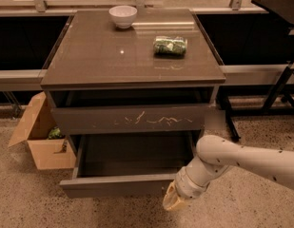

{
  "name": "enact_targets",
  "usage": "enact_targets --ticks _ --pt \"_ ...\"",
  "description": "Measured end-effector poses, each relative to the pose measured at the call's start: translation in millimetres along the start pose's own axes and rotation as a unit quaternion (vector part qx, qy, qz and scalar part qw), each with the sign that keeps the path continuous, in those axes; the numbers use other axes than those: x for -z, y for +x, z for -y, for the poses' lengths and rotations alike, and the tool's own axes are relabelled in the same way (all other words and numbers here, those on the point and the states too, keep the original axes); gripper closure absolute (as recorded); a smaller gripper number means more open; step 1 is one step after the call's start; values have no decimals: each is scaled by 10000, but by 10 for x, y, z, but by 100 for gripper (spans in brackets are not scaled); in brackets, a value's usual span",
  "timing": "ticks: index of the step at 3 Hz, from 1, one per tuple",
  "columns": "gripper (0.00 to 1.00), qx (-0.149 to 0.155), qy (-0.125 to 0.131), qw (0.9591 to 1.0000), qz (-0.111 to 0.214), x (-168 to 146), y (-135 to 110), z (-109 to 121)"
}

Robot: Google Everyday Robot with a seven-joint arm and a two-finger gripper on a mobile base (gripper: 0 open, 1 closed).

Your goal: Close middle drawer

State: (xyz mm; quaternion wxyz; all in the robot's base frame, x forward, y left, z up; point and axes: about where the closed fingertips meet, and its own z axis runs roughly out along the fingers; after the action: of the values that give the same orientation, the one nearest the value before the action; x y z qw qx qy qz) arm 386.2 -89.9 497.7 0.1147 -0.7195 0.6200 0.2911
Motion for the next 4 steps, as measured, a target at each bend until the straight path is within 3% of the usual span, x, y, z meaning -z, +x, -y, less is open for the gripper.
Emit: enact_targets --ticks 1,3,4 --pt "100 -152 230 9990 -347 -83 308 120" --pt "100 -302 551 9932 -984 -175 936 563" --pt "85 -391 721 9904 -1112 -102 1120 747"
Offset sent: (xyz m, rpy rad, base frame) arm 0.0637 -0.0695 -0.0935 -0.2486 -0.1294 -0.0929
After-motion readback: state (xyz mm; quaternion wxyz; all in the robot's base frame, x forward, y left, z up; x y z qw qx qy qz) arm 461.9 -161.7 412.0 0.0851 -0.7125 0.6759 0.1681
